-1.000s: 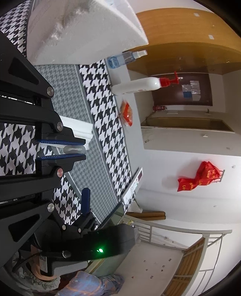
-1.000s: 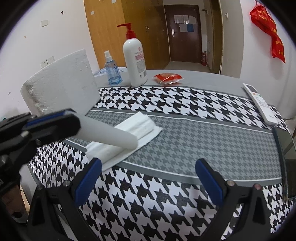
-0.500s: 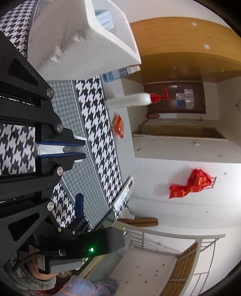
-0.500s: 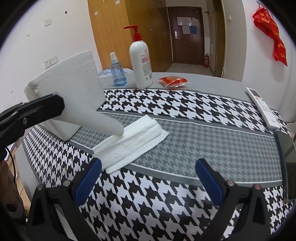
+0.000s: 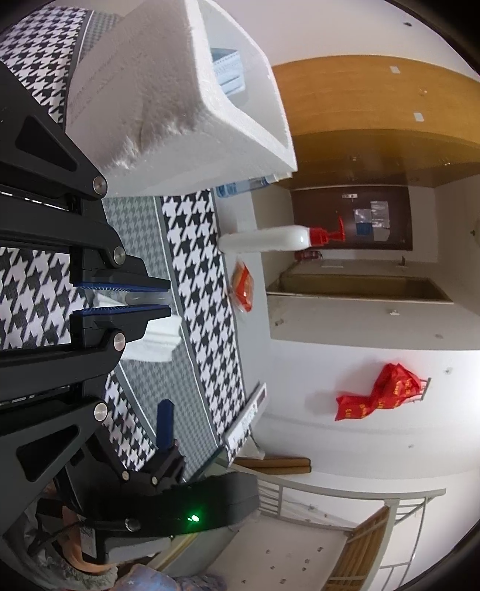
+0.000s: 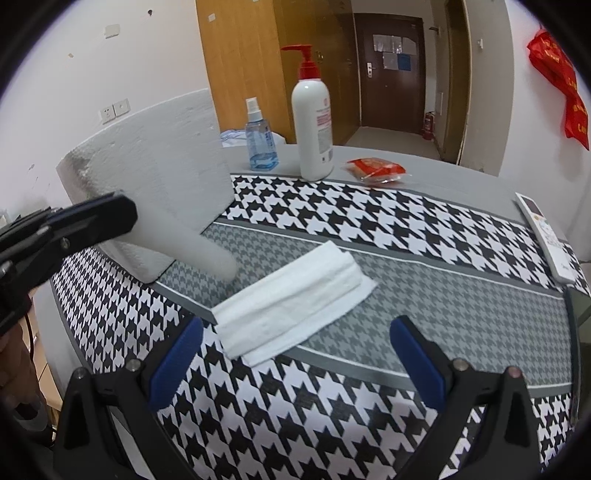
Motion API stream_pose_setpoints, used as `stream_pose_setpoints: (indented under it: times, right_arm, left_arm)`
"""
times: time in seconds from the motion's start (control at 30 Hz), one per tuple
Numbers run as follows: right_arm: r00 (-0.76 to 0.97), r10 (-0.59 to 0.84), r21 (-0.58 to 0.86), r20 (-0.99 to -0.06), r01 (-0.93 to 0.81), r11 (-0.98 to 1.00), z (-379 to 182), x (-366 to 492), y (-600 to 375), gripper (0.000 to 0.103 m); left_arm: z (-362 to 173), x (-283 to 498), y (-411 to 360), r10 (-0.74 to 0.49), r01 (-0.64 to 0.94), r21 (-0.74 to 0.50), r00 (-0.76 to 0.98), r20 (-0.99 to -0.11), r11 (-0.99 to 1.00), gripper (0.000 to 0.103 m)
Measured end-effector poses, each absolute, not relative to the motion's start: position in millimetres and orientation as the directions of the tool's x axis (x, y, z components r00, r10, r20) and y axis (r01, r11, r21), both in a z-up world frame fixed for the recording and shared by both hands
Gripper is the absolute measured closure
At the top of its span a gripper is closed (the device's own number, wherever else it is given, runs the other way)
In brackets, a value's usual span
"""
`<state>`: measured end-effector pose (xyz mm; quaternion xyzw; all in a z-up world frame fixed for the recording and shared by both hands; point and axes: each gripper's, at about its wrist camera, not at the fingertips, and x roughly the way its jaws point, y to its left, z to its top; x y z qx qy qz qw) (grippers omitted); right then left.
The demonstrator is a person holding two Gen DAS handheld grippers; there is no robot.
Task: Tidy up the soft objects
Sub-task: 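Lift the foam tube with the left tool while the right tool approaches the white tissue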
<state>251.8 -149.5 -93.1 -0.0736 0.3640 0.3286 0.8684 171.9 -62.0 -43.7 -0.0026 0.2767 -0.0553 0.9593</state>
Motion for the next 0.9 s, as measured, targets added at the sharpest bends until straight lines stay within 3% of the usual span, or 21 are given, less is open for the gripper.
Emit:
stream_pose_setpoints:
  times: [0.9]
  right_arm:
    - [0.459,0.508,0.103,-0.729,-0.660,0.744,-105,270,-122,0.001]
  left_arm:
    - [-65,177,-49,-0.086,0.080,-0.036,0.801,-0.592,0.996,0.096]
